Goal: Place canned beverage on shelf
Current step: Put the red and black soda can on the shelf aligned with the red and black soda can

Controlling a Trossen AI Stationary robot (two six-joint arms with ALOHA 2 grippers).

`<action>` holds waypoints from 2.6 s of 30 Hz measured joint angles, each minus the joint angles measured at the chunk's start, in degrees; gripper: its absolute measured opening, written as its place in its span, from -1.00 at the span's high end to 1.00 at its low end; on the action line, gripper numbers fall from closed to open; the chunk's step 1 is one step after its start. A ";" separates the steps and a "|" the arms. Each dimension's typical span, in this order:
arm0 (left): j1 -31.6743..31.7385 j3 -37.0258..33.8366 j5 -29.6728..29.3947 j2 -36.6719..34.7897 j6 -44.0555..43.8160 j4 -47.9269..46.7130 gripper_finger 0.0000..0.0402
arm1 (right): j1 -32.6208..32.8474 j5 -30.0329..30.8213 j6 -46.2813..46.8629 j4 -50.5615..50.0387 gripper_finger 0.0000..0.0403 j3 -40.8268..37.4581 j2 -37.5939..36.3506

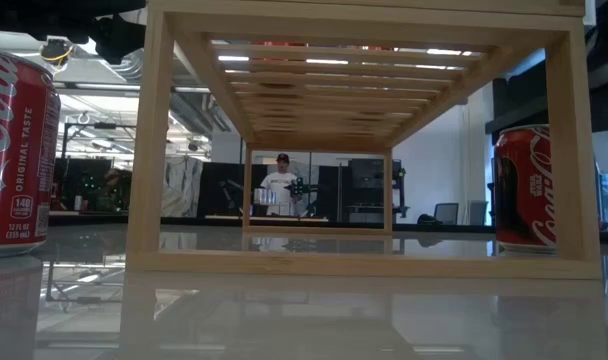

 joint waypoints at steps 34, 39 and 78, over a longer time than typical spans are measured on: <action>0.02 0.00 -0.02 0.00 0.00 0.04 -0.64 | 0.04 -0.46 -3.18 0.41 -0.72 0.02 6.43; 0.02 -0.02 -0.02 0.00 0.00 0.04 -0.64 | 0.04 -0.54 -5.95 0.04 -0.47 0.07 6.43; 0.02 -0.02 -0.02 0.00 0.00 0.03 -0.64 | 0.00 -0.92 -57.86 1.18 -0.58 0.04 6.43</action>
